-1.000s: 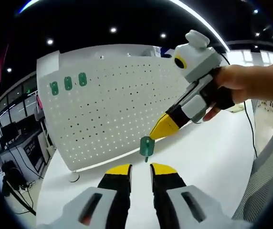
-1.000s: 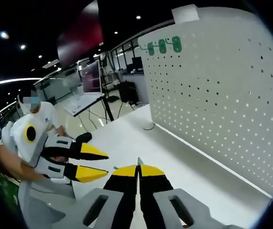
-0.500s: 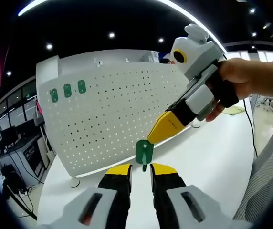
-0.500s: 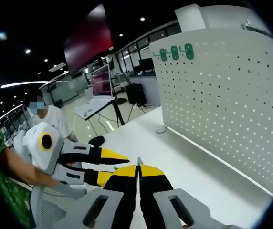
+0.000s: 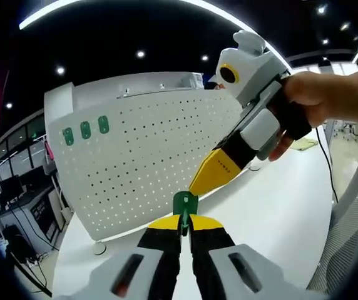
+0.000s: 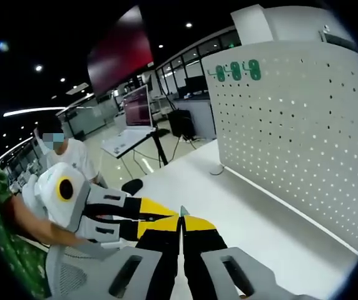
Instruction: Insert the hook assembly into the mounting plate slot until the hook locks in place.
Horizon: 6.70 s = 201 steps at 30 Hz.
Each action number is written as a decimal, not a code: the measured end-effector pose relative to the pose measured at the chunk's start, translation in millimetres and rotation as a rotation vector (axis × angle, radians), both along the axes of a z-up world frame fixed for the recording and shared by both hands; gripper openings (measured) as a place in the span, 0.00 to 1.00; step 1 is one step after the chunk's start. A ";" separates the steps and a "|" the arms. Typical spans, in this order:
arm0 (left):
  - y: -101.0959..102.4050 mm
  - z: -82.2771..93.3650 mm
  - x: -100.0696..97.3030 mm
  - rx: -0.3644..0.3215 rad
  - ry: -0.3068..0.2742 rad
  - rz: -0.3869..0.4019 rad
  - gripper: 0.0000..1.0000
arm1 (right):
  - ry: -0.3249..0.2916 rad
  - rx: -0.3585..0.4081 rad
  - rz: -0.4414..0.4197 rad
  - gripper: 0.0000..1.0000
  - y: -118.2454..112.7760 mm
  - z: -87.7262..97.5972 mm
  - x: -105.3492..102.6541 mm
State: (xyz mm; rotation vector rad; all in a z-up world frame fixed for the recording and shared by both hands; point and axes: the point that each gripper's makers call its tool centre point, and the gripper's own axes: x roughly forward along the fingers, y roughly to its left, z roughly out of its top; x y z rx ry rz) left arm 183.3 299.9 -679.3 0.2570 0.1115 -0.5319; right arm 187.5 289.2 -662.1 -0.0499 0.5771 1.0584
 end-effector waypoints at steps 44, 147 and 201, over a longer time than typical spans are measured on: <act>0.1 -0.5 -2.7 -0.081 0.038 0.005 0.04 | -0.057 -0.009 -0.031 0.09 -8.4 6.8 1.8; -8.1 170.6 215.4 -0.296 -0.093 0.293 0.04 | -0.409 0.128 -0.443 0.53 -202.0 91.4 5.7; -0.8 166.8 231.0 -0.376 -0.215 0.329 0.02 | -0.393 0.116 -0.437 0.52 -205.0 87.0 10.8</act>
